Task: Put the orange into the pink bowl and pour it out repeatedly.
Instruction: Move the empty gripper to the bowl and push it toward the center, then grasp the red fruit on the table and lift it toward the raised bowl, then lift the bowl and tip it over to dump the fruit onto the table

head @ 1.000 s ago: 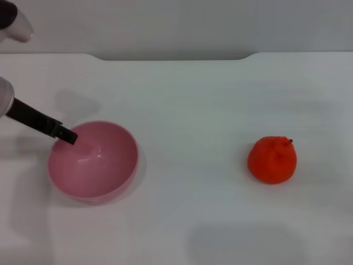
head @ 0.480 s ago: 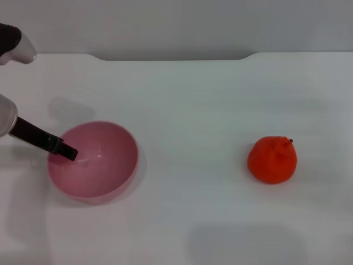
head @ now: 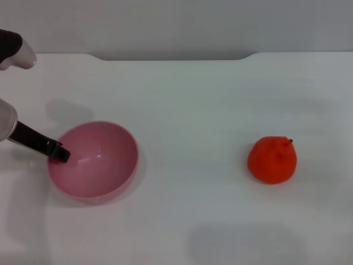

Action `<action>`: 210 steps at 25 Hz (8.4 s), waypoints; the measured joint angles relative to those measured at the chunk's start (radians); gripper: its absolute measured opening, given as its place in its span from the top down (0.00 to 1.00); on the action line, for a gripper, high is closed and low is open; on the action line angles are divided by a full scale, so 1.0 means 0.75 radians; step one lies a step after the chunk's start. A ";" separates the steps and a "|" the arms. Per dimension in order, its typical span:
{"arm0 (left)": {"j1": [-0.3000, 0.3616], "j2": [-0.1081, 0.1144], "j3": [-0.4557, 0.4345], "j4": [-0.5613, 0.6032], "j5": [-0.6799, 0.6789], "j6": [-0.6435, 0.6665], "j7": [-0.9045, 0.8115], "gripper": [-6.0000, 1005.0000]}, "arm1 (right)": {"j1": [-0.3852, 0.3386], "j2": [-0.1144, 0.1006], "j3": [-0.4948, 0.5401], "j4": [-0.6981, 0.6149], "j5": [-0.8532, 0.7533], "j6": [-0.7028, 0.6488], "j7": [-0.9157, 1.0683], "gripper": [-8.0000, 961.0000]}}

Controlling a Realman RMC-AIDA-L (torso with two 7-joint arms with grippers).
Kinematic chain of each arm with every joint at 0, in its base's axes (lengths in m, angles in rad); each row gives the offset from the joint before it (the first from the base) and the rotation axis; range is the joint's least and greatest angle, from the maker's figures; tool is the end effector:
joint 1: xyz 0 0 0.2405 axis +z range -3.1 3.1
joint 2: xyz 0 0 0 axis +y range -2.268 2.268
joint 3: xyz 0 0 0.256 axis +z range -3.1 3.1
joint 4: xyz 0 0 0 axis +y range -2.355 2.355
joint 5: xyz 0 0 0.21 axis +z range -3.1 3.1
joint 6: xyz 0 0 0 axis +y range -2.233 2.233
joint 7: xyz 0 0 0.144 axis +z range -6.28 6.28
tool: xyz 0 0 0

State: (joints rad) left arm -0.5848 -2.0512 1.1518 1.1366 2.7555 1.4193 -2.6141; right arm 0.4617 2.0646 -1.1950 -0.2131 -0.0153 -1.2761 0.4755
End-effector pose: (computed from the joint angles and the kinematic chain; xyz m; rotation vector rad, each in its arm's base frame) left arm -0.2652 0.3712 0.0343 -2.2383 -1.2722 0.4761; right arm 0.3231 0.3569 0.0753 -1.2607 0.5365 1.0420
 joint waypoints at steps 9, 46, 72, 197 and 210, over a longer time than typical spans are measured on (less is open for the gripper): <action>-0.006 0.000 0.002 -0.001 0.000 -0.006 0.006 0.78 | 0.000 0.001 0.000 0.000 0.000 0.001 0.000 0.38; -0.142 0.001 0.052 0.027 -0.009 -0.021 0.071 0.95 | 0.200 -0.205 0.381 -1.369 -2.555 -0.711 2.085 0.38; -0.319 -0.001 0.011 0.039 -0.003 0.139 0.027 0.95 | 0.232 0.006 0.205 -1.244 -3.333 -0.309 2.223 0.38; 0.522 -0.014 1.233 0.405 -0.282 -1.980 0.776 0.95 | -0.288 0.016 0.156 -0.674 -0.800 -0.337 0.768 0.44; 0.509 -0.015 1.449 0.241 -0.281 -2.365 0.965 0.95 | -0.238 0.021 0.151 -0.563 -0.795 -0.456 0.793 0.44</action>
State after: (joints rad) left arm -0.2030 -2.0624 2.2388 1.3171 2.5444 -0.3546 -1.8905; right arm 0.2832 2.0801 -1.0819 -0.6352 -0.6112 -1.6182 1.0705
